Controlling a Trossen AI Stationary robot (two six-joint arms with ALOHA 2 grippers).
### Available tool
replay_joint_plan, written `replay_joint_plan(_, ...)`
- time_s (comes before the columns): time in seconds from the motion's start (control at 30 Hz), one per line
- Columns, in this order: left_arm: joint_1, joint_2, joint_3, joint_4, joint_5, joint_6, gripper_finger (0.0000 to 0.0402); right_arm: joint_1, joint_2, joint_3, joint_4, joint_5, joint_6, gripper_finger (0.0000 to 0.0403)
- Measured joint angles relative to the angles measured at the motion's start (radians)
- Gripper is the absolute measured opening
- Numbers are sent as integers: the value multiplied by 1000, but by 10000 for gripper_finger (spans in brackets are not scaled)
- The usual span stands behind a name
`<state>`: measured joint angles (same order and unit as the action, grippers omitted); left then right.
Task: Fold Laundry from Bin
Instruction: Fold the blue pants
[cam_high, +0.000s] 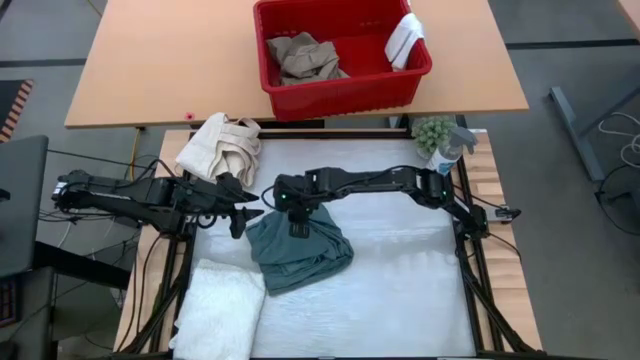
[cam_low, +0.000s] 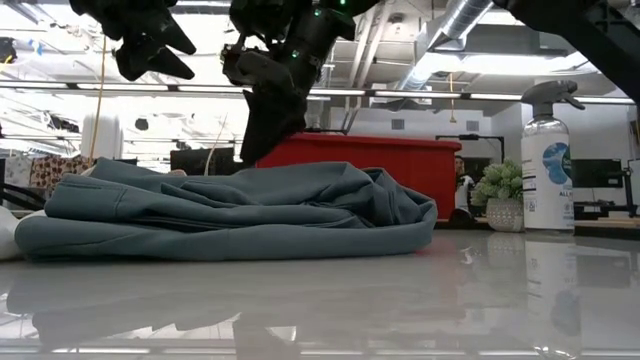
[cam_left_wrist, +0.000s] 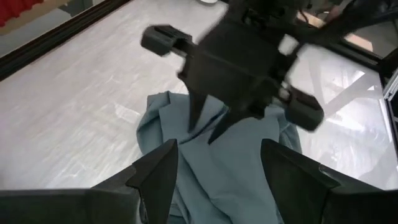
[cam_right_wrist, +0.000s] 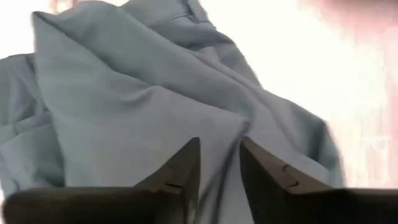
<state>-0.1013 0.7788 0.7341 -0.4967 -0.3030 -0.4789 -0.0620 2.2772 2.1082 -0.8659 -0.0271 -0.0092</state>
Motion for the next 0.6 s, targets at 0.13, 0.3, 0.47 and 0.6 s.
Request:
replay_joint_plan(0.13,0,0,0,-16,0,-1,219,-16,1,0,25,-47,1,197)
replay_joint_plan(0.3,0,0,0,-16,0,-4,219,-14,1,0,51,-46,-12,247)
replay_joint_plan(0.47,0,0,0,-16,0,-4,219,9,2,0,115,-47,-93,245)
replay_joint_plan(0.6,0,0,0,-16,0,-10,219,12,17,0,130,-35,-107,236)
